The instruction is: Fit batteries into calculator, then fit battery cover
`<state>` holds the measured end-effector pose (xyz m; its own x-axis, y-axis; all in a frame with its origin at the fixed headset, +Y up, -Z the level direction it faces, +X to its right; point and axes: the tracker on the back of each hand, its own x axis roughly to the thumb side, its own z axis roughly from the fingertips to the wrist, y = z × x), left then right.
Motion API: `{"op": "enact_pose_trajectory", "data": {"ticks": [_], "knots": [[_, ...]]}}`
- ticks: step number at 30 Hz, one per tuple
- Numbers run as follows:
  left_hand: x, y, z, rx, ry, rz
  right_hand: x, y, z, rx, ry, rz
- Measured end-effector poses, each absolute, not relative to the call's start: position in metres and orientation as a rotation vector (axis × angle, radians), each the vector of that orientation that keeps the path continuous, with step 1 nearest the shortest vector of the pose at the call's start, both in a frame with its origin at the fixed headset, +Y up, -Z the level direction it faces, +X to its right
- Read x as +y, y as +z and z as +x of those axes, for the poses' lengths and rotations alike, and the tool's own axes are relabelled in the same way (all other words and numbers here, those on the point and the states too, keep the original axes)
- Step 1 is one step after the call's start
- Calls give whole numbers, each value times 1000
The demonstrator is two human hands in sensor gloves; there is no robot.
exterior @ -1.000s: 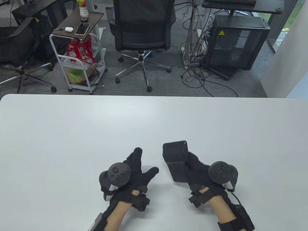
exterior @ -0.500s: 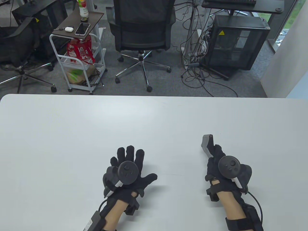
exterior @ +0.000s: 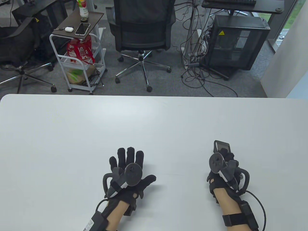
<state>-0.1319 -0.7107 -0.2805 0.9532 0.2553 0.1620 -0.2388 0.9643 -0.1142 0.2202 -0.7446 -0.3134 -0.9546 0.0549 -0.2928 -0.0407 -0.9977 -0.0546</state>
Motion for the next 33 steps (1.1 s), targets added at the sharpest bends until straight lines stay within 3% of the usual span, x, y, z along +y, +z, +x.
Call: {"op": "enact_pose_trajectory", "data": {"ticks": [11,14,24,29,33], "knots": [[-715,-282,-129,-183,256,-115,-756,-325,216,-19,3064,-326],[-718,-282,-128,-182,250,-121,-760,-329,220,-198,3067,-344],[-718,-281,-128,-183,235,-100,-760,-324,223,-50,2992,-283],[-716,-282,-129,-178,205,-66,-740,-313,218,-258,2940,-175],[-712,-283,-134,-158,168,-41,-720,-300,205,-410,2798,120]]}}
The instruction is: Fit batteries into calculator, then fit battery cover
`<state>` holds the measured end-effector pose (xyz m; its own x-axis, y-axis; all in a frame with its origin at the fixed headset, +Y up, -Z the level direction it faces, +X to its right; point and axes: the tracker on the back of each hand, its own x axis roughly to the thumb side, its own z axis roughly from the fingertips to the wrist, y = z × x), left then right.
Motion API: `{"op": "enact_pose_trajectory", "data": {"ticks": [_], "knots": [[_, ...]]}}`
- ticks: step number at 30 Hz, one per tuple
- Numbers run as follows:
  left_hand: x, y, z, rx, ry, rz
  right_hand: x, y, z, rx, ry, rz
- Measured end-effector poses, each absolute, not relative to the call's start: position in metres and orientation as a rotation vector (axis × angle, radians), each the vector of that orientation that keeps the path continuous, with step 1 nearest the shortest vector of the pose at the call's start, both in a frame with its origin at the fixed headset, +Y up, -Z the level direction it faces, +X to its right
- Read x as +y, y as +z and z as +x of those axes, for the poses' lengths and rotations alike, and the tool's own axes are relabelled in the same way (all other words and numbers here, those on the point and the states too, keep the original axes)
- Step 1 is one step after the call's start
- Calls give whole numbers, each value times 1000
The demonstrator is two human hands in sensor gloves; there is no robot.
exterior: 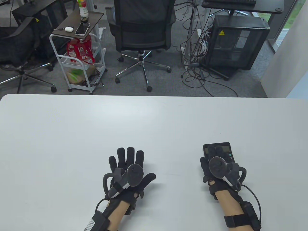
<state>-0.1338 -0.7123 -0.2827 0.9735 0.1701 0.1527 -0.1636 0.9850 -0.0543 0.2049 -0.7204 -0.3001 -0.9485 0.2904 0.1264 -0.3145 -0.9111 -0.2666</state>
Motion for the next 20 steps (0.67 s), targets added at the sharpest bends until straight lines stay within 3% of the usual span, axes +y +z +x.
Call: {"op": "enact_pose_trajectory", "data": {"ticks": [2,6,20], "knots": [[-710,-283,-137,-156,131,-46,-713,-295,195,-385,2798,316],[-705,-284,-143,-145,82,-49,-702,-285,176,-383,2921,465],[-706,-285,-147,-109,62,-64,-700,-280,173,-350,2890,459]]}}
